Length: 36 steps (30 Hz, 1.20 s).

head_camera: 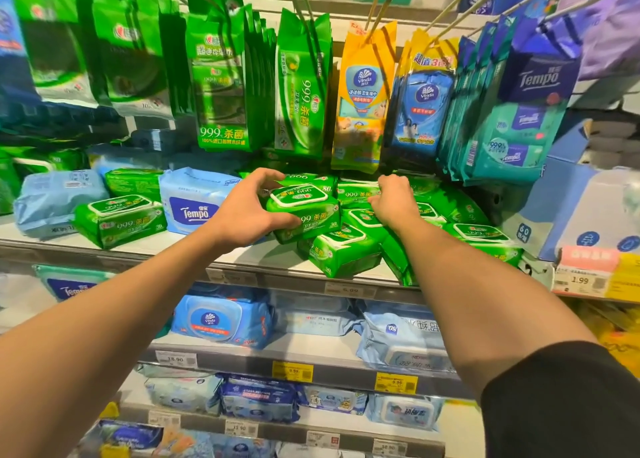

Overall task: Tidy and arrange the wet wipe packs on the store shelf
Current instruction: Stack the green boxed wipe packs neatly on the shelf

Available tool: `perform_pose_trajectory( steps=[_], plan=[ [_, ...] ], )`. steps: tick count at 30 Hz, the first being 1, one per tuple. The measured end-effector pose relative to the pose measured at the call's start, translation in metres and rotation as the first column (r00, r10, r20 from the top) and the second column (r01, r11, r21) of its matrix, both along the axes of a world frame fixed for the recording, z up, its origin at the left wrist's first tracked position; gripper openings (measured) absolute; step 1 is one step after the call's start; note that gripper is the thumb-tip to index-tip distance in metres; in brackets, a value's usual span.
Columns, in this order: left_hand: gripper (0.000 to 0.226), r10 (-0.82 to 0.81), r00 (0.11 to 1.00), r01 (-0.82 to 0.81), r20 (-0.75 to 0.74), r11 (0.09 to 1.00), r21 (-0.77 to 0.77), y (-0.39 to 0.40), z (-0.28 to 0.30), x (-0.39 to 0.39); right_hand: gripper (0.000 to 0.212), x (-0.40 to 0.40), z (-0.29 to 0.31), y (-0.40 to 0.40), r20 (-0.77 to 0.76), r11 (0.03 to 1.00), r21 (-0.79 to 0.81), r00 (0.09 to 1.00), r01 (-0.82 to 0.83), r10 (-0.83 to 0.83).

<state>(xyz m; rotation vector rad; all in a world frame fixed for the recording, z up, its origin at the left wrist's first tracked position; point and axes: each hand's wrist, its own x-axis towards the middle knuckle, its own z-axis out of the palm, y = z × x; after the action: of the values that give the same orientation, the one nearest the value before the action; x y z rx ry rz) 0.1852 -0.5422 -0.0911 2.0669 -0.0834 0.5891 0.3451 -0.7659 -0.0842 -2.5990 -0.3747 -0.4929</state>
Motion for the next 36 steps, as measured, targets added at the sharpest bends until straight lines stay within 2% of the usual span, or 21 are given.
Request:
perform_pose_trajectory(
  steps=[5,12,16,18,21,24,26,27,30,33,36],
  plan=[
    [0.073,0.0,1.0,0.0,-0.015,1.0,-0.022,-0.006,0.005,0.005,0.038,0.011,0.01,-0.005,-0.059,0.991,0.134,0.998,-0.016,0.024],
    [0.073,-0.015,0.999,0.014,-0.042,0.999,-0.033,-0.008,0.007,0.011,0.018,0.024,0.004,0.014,-0.064,0.985,0.163,0.997,0.057,-0.047],
    [0.074,-0.009,0.999,0.008,-0.047,0.999,-0.032,-0.007,0.007,0.014,0.011,0.032,0.003,0.016,-0.044,0.994,0.073,0.996,0.086,-0.082],
    [0.074,-0.007,0.999,0.006,-0.054,1.0,-0.018,-0.005,0.007,0.015,0.017,0.036,-0.001,0.015,-0.001,0.993,-0.022,0.994,0.113,-0.113],
    [0.074,-0.014,0.997,0.013,-0.071,1.0,-0.022,-0.003,0.007,0.015,0.039,0.038,-0.006,0.014,0.009,0.97,-0.199,0.99,0.137,-0.138],
    [0.075,-0.011,0.997,0.01,-0.072,1.0,-0.02,-0.003,0.008,0.016,0.078,0.038,-0.004,0.008,-0.054,0.921,-0.358,0.981,0.153,-0.184],
    [0.074,-0.014,0.997,0.012,-0.071,1.0,-0.021,-0.004,0.009,0.017,0.1,0.036,-0.004,0.002,-0.107,0.9,-0.422,0.98,0.108,-0.168],
    [0.074,-0.019,0.997,0.017,-0.071,1.0,-0.025,-0.005,0.009,0.017,0.103,0.035,-0.005,-0.001,-0.141,0.898,-0.432,0.978,0.078,-0.153],
    [0.074,-0.025,0.998,0.023,-0.062,0.999,-0.045,-0.005,0.006,0.019,0.091,0.031,-0.006,-0.001,-0.222,0.905,-0.425,0.972,-0.024,-0.078],
    [0.075,0.0,0.999,-0.002,-0.036,0.999,-0.05,-0.005,0.004,0.02,0.076,0.022,-0.007,0.005,-0.155,0.9,-0.43,0.988,-0.068,0.001],
    [0.075,0.003,1.0,-0.004,-0.031,0.999,-0.052,-0.005,0.002,0.02,0.08,0.013,-0.006,0.007,-0.164,0.873,-0.474,0.986,-0.117,0.043]
  ],
)
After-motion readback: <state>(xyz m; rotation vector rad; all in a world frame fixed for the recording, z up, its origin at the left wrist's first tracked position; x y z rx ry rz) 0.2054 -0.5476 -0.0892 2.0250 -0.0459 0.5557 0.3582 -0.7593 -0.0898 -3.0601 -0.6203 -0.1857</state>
